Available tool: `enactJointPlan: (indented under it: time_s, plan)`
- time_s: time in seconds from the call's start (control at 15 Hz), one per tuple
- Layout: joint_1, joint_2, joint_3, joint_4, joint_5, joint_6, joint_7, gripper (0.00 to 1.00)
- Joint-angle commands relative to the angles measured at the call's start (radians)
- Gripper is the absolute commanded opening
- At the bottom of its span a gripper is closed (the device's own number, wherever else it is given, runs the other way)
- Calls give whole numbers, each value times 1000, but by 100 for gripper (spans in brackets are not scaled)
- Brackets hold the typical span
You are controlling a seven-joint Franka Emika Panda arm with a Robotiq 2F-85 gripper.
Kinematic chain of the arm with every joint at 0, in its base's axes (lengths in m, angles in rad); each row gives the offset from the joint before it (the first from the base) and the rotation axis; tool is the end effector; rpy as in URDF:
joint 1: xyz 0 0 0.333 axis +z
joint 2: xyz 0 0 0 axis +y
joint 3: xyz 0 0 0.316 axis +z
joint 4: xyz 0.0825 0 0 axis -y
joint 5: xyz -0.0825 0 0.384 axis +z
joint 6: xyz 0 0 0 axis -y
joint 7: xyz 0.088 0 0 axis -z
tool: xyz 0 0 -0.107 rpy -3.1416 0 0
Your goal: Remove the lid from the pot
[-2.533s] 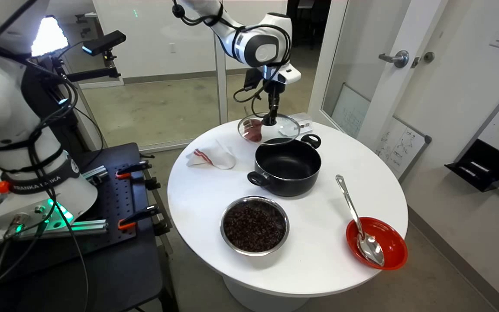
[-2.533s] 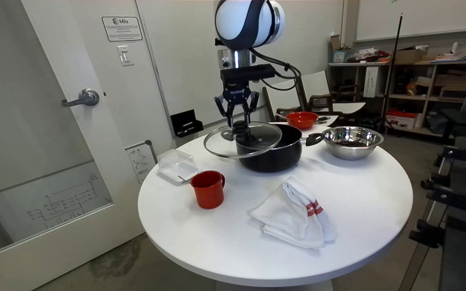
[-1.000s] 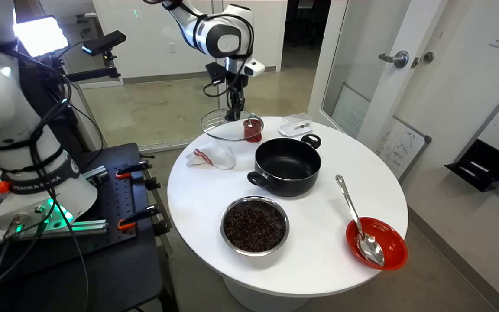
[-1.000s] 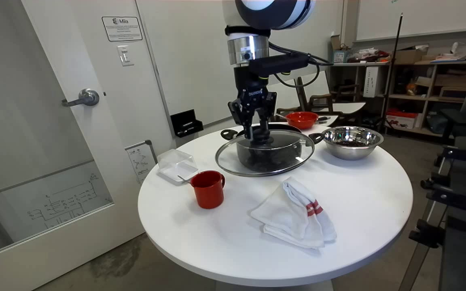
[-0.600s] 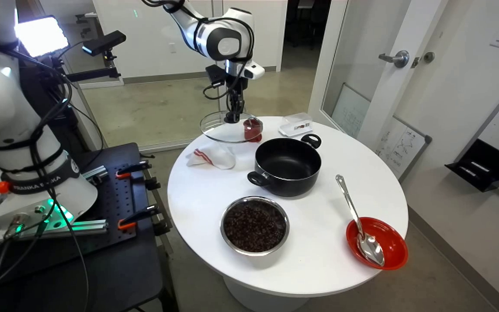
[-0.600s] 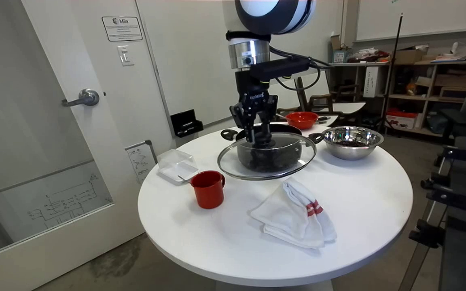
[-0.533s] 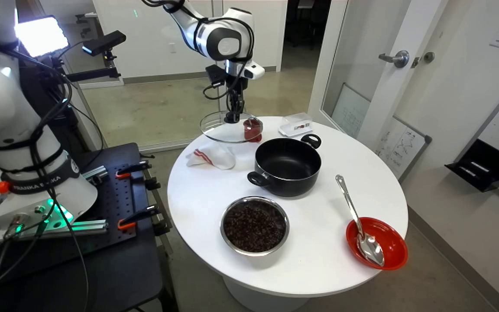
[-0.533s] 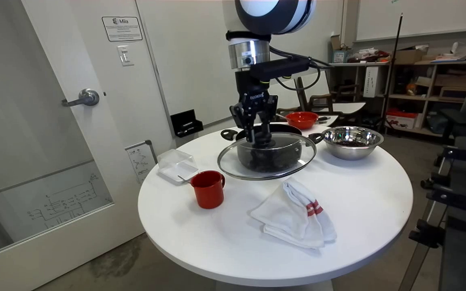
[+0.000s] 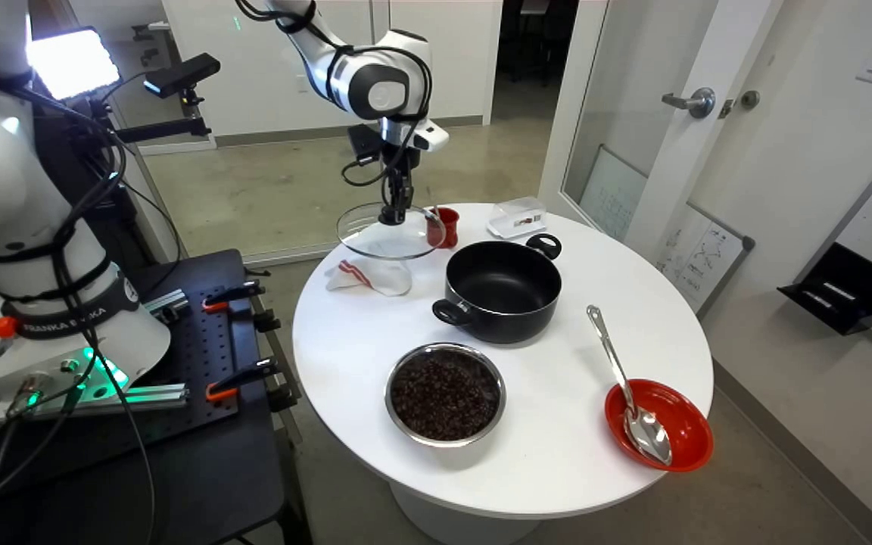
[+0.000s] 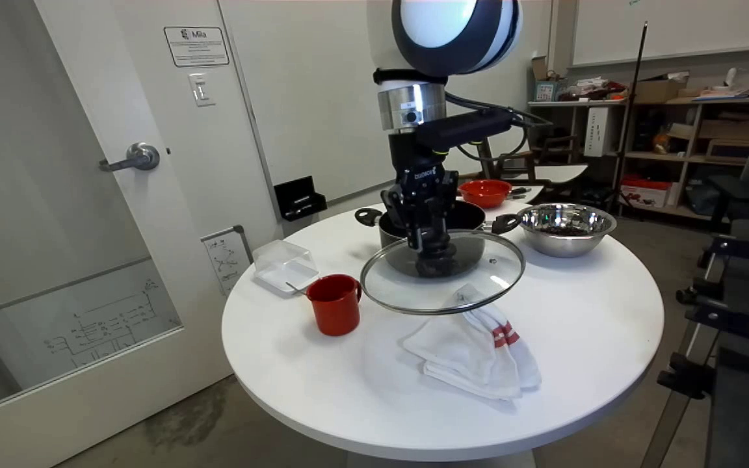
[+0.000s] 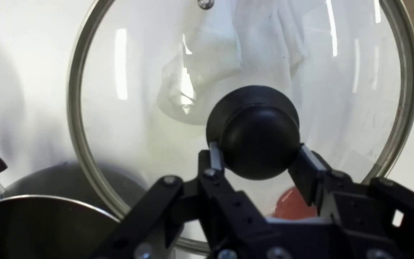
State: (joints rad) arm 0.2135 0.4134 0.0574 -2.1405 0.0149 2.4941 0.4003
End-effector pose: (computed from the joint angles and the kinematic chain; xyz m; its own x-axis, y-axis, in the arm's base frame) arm 0.5449 0.1515 0.2037 0.9872 -0.1447 -0.0670 -0.1454 -0.9894 -0.0057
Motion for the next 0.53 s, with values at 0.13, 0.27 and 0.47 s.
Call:
enactJointPlan:
  time_s: [0.13,0.27,0.47]
  plan:
    - [7,-112,42,-149,41,95,-16,24]
    - [15,-116,46,-162,35,100,-6,24]
    - [19,-107,51,-168,35,95,-6,24]
